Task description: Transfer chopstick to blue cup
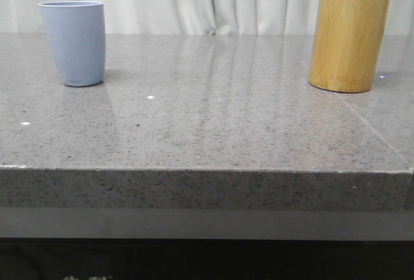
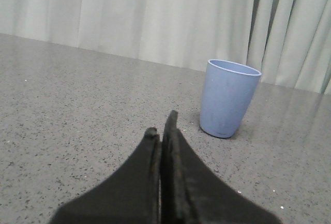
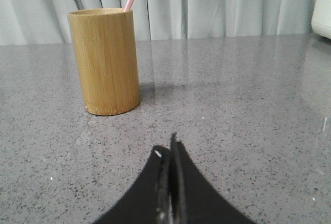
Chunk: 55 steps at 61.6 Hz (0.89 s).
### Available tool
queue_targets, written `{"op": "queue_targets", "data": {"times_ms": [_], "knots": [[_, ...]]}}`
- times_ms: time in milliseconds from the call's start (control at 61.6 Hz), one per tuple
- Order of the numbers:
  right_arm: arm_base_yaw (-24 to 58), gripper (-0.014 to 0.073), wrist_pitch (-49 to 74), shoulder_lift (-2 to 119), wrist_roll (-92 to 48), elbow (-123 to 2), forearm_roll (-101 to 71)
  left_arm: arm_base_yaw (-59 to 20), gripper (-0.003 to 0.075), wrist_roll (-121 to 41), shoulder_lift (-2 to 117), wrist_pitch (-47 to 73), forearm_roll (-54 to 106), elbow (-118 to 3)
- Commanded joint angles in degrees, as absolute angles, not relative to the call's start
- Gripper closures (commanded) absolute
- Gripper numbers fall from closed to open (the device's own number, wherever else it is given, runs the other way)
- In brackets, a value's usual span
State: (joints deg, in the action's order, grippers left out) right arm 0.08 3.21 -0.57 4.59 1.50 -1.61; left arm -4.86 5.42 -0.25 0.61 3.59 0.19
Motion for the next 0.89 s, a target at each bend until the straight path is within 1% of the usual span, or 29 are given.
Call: {"op": "queue_targets", "data": {"times_ms": [0,146,292,552,731,877], "knots": [[0.02,0.0661,-2.40,-0.07,4.70,1.31,-0.97,-4.87,0.0739,5.60,-1.58,-5.26,4.09,0.96],[0.02,0.0661,-4.28,-0.07,4.70,1.17,-0.97,-4.87,0.0739,5.60,-1.58,-8.14,4.09,0.52],[0.02,0.0661,-4.44,-0.07,4.70,-1.75,-0.97,-4.87,0.0739,5.60,-1.58,-6.96,4.09,-3.48],[0.02,0.0661,3.78,-0.07,4.70,-13.47,-0.92,-4.87,0.0739,5.07,1.75,3.80,2.32,-19.42],[0.02,0.0661,10.17,1.50,4.70,-22.97,-0.81,-4.87,0.0739,5.02,9.76,13.69,1.42,-32.21],[0.02,0.0661,17.03,7.88,4.70,-31.25,-0.81,-4.87,0.0739,4.99,17.81,21.27,1.42,-41.70]]}}
